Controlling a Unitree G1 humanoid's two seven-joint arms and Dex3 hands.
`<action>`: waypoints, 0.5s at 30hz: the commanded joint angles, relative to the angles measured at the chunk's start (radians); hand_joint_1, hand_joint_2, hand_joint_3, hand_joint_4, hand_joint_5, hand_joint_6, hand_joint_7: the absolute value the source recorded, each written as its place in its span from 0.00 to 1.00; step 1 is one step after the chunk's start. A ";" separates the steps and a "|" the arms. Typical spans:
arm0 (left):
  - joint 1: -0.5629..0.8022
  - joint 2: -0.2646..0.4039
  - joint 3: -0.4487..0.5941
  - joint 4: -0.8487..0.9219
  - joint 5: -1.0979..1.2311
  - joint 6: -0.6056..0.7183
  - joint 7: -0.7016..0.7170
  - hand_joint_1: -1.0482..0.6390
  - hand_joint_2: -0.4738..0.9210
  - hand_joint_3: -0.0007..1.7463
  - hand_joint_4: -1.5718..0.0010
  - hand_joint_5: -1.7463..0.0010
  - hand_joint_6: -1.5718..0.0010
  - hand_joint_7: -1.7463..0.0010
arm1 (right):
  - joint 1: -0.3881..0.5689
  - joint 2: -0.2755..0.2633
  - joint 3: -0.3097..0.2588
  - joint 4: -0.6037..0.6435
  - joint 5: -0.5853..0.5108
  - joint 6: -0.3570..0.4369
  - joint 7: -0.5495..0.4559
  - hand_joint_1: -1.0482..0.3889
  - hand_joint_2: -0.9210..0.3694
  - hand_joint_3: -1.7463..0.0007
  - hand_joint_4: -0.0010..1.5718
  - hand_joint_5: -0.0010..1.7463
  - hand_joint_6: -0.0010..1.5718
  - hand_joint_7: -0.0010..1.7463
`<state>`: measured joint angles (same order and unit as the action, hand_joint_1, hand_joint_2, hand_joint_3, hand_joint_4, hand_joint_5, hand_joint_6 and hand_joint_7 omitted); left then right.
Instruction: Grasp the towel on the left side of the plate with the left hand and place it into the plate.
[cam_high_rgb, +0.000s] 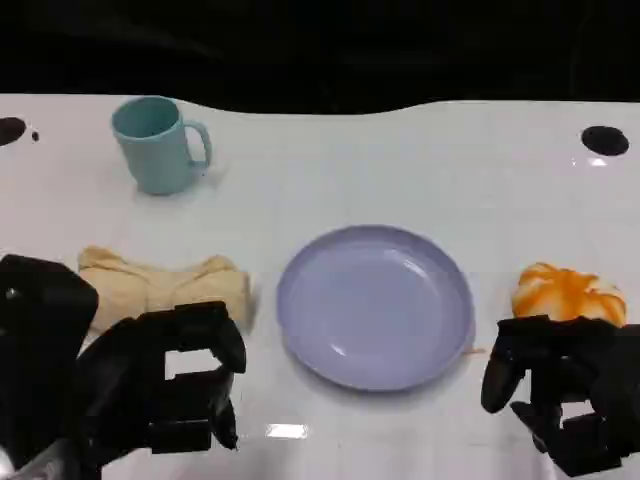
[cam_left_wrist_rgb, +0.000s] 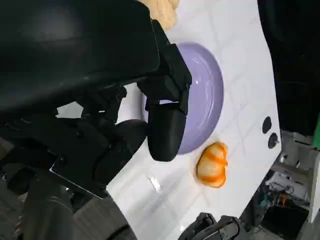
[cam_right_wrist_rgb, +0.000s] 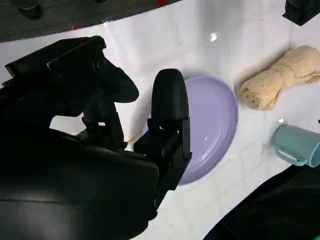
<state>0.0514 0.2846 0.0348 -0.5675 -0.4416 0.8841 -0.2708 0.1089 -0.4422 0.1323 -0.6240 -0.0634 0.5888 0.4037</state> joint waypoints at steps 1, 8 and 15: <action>-0.006 0.021 0.004 0.000 0.005 -0.007 -0.006 0.57 0.68 0.76 0.49 0.00 0.54 0.07 | -0.009 -0.006 -0.005 -0.008 -0.003 -0.003 -0.003 0.75 0.26 0.39 0.44 1.00 0.43 0.84; -0.005 0.024 0.003 -0.001 0.007 -0.010 -0.007 0.57 0.68 0.76 0.49 0.00 0.54 0.07 | -0.009 -0.006 -0.006 -0.014 -0.004 0.006 -0.005 0.76 0.26 0.39 0.44 0.99 0.43 0.84; -0.006 0.021 0.004 -0.002 0.005 -0.007 -0.002 0.57 0.68 0.76 0.49 0.00 0.54 0.07 | -0.009 -0.010 -0.006 -0.005 -0.007 -0.015 -0.003 0.75 0.27 0.39 0.44 0.99 0.43 0.84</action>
<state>0.0514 0.2934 0.0346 -0.5675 -0.4398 0.8836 -0.2719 0.1088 -0.4423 0.1323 -0.6240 -0.0649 0.5837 0.4037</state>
